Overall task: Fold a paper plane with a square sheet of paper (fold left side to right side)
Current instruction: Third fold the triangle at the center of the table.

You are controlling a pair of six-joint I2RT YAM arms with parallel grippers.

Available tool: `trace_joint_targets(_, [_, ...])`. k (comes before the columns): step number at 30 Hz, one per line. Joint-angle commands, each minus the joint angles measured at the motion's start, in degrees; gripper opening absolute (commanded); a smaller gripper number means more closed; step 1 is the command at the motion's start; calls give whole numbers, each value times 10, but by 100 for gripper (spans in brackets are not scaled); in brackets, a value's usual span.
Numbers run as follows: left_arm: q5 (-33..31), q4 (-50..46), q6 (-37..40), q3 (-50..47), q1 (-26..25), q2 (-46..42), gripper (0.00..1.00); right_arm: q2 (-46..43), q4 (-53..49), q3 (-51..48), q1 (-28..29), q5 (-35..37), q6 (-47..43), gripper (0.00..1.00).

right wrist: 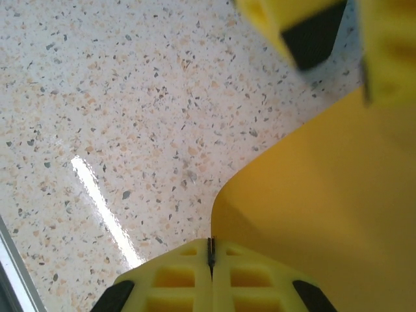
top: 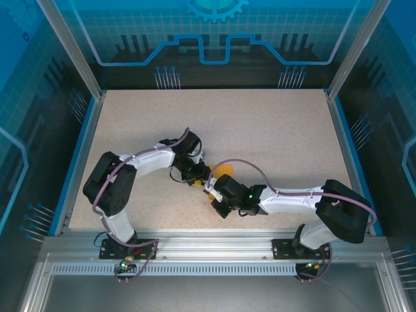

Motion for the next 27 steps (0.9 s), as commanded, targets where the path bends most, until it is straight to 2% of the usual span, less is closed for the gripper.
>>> trace_joint_targets(1, [-2, -28, 27, 4, 14, -30, 40, -3, 10, -9, -18, -65, 22, 0])
trace_joint_targets(6, [40, -9, 39, 31, 13, 7, 22, 8, 28, -11, -31, -96, 41, 0])
trace_joint_targets(8, [51, -3, 46, 50, 10, 30, 18, 12, 31, -12, -36, -103, 47, 0])
trace_joint_targets(12, [64, -6, 64, 98, 0, 86, 14, 19, 37, -12, -45, -115, 61, 0])
trace_joint_targets(19, [61, -22, 85, 160, -20, 168, 13, 24, 45, -13, -53, -120, 76, 0])
trace_joint_targets(27, [20, -57, 113, 180, -35, 213, 9, 20, 38, -15, -72, -126, 80, 0])
